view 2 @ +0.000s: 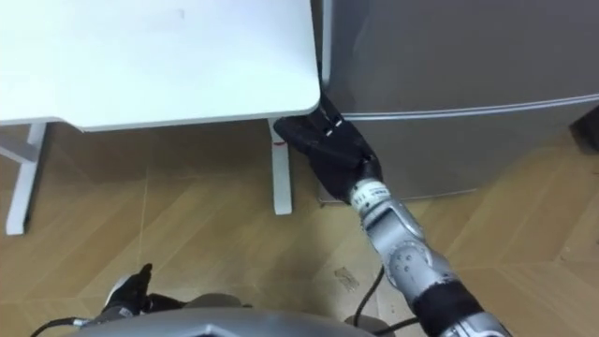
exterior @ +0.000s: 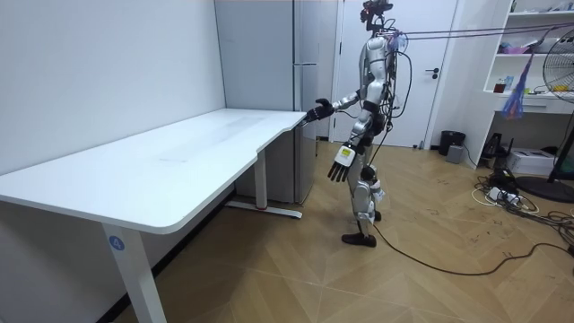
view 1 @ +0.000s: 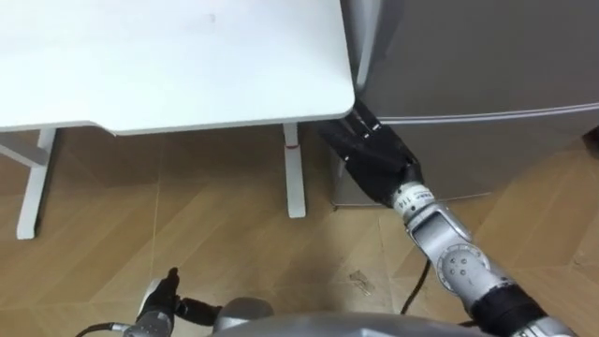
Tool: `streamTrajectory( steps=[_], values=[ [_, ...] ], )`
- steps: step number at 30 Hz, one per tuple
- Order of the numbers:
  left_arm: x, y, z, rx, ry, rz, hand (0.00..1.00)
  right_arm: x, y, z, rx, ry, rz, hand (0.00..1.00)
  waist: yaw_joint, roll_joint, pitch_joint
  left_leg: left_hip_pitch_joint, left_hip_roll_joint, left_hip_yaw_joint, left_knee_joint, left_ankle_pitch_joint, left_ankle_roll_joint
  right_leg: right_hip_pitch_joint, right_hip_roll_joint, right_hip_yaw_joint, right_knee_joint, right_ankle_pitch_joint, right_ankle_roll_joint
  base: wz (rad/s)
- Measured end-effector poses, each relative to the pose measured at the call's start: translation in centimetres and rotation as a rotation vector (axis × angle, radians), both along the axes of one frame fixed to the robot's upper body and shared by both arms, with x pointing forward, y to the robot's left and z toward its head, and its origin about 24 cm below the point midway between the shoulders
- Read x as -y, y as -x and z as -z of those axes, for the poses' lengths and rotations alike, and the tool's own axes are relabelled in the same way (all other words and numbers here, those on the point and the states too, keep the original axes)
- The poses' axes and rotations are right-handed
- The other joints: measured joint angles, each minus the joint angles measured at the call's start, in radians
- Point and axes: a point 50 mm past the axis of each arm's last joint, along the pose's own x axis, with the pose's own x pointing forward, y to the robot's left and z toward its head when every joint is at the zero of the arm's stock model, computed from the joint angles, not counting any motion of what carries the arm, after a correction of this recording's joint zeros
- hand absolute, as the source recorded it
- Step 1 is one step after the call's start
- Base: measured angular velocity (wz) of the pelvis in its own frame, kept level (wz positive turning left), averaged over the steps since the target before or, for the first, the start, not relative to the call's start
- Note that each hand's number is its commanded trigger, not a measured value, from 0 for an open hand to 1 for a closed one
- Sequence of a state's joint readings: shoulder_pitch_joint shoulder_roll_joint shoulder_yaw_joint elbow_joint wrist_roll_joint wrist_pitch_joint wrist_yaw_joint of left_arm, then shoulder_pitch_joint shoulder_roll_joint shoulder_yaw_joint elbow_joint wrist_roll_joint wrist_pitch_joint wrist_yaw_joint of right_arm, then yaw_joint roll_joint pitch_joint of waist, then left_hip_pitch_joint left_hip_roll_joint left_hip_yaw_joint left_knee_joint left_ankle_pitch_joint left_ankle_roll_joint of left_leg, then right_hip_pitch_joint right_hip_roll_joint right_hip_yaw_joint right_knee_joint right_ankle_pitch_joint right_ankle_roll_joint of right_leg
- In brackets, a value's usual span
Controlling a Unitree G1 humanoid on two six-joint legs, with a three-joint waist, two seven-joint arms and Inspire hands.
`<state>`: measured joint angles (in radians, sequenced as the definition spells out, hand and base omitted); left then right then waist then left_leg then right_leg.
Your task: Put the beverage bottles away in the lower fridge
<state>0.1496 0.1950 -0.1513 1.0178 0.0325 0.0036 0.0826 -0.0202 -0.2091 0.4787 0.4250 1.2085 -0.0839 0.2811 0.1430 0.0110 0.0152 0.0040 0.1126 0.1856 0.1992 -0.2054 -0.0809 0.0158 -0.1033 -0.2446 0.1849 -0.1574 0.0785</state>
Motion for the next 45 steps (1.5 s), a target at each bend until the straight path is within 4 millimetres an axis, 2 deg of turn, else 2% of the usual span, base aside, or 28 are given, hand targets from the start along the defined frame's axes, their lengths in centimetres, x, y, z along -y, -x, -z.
streamTrajectory(
  steps=[7, 13, 15, 17, 22, 26, 29, 33, 35, 45],
  values=[
    [-0.3, 0.1, -0.1, -0.001, -0.007, 0.012, 0.00, -0.1, 0.1, 0.1, 0.002, 0.020, -0.029, 0.00, 0.001, -0.015, -0.0084, 0.006, 0.000, -0.001, 0.000, 0.000, -0.001, 0.000, 0.000, -0.009, 0.000, 0.000, 0.000, -0.03],
    [-0.5, 0.4, -0.1, -0.003, -0.007, 0.006, 0.00, 0.5, 0.4, 0.3, 0.010, 0.047, -0.057, 0.00, 0.004, -0.021, -0.0094, 0.009, 0.000, -0.001, 0.000, 0.000, -0.001, 0.003, 0.000, -0.010, -0.002, 0.000, 0.000, 0.00],
    [-0.6, 0.7, -0.1, -0.007, -0.010, -0.007, 0.00, 0.9, 0.8, 1.0, 0.010, 0.075, -0.091, 0.00, 0.004, -0.024, -0.0091, 0.024, 0.000, -0.003, -0.004, 0.000, -0.001, 0.021, 0.000, -0.010, -0.007, 0.000, 0.000, 0.04],
    [-0.8, 1.0, -0.1, -0.012, -0.016, -0.014, 0.00, 1.4, 2.1, 2.1, 0.005, 0.154, -0.198, 0.00, -0.003, -0.034, -0.0134, 0.034, -0.002, -0.015, -0.004, 0.000, -0.001, 0.046, 0.000, -0.026, -0.019, 0.000, 0.000, 0.19],
    [-1.1, 1.2, -0.2, -0.005, -0.019, -0.041, 0.00, 1.0, 4.7, 3.9, -0.036, 0.249, -0.404, 0.00, -0.005, -0.045, -0.0125, 0.023, -0.003, -0.038, 0.001, 0.000, -0.001, 0.054, -0.001, -0.041, -0.018, 0.000, 0.000, 0.18],
    [-1.4, 2.0, -0.2, -0.014, -0.012, -0.085, 0.00, 3.1, 6.8, 6.1, -0.153, 0.350, -0.468, 0.00, -0.013, -0.047, -0.0094, 0.018, -0.004, -0.062, 0.004, 0.001, -0.001, 0.070, -0.001, -0.067, -0.020, 0.000, 0.000, 0.19],
    [-1.5, 2.5, -0.2, -0.018, -0.007, -0.119, 0.00, 5.0, 8.4, 7.4, -0.251, 0.408, -0.449, 0.00, -0.019, -0.049, -0.0095, 0.014, -0.007, -0.076, 0.005, 0.006, -0.002, 0.076, 0.000, -0.066, -0.026, 0.000, 0.000, 0.12],
    [-1.7, 2.7, -0.2, -0.013, -0.002, -0.146, 0.00, 6.8, 10.0, 8.6, -0.353, 0.473, -0.449, 0.00, -0.040, -0.058, -0.0139, 0.005, -0.015, -0.100, 0.008, 0.013, 0.001, 0.087, 0.001, -0.066, -0.041, 0.000, 0.000, 0.20],
    [-1.8, 2.9, -0.3, -0.014, -0.001, -0.155, 0.00, 7.8, 11.5, 9.3, -0.431, 0.510, -0.445, 0.00, -0.036, -0.061, -0.0142, 0.004, -0.020, -0.106, 0.016, 0.014, 0.002, 0.094, 0.000, -0.059, -0.048, 0.000, 0.000, 0.10],
    [-2.3, 3.4, -0.3, -0.013, -0.004, -0.215, 0.00, 9.7, 14.0, 10.7, -0.631, 0.541, -0.277, 0.00, -0.060, -0.073, -0.0110, 0.009, -0.025, -0.121, 0.016, 0.014, 0.002, 0.117, 0.000, -0.060, -0.064, -0.003, 0.001, 0.05]
  ],
)
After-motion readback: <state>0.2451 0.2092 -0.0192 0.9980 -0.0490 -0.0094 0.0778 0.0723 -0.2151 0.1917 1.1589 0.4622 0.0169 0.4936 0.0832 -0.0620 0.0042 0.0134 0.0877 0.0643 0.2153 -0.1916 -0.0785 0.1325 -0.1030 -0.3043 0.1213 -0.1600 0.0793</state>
